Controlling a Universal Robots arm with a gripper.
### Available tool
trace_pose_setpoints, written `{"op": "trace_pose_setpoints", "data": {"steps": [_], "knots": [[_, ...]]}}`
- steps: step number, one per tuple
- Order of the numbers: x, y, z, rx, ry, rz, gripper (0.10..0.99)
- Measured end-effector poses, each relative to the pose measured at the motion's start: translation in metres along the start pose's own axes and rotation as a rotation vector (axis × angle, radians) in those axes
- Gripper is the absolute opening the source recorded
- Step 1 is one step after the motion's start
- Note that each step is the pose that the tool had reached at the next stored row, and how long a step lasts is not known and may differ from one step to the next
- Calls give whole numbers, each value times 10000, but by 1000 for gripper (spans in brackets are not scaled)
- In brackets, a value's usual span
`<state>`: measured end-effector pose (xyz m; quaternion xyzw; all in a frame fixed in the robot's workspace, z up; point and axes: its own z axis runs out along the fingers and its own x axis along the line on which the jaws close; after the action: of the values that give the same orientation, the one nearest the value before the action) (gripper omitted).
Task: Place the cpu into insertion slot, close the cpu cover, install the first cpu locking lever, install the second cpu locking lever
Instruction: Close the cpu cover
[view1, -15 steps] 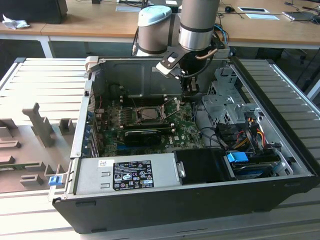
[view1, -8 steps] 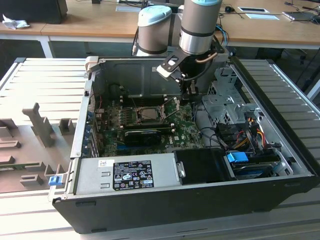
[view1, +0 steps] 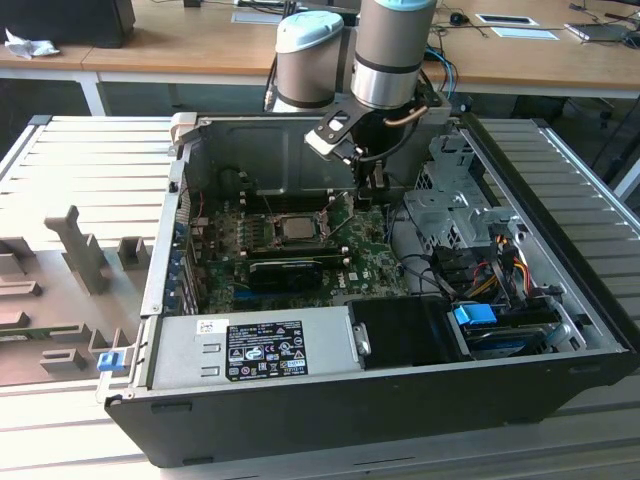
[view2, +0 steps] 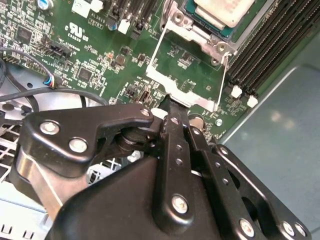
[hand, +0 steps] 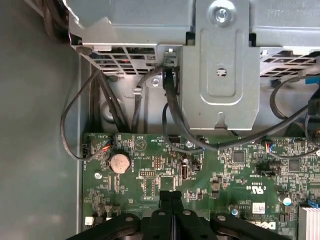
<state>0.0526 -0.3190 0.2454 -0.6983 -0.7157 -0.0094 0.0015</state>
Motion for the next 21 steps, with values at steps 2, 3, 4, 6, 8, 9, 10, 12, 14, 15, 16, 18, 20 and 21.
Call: {"op": "trace_pose_setpoints", "data": {"steps": [2, 3, 4, 6, 8, 9, 10, 12, 14, 15, 16, 18, 20, 21], "knots": [[0, -6, 0, 0, 1, 0, 106], [0, -8, 0, 0, 0, 0, 106], [0, -11, 0, 0, 0, 0, 106], [1, -20, 0, 0, 0, -1, 106], [1, -33, 0, 0, 1, 0, 106], [1, -36, 0, 0, 1, 0, 106], [1, -41, -1, 0, 0, 0, 106], [1, -45, 0, 1, 1, -2, 106], [1, -48, 0, 0, 1, -1, 106], [1, -50, -1, 0, 0, -1, 106], [1, -51, 0, 0, 1, 0, 106], [1, -56, 0, 0, 0, 1, 106], [2, -61, 0, 0, 1, 0, 106], [2, -65, -1, 1, 0, 0, 106]]}}
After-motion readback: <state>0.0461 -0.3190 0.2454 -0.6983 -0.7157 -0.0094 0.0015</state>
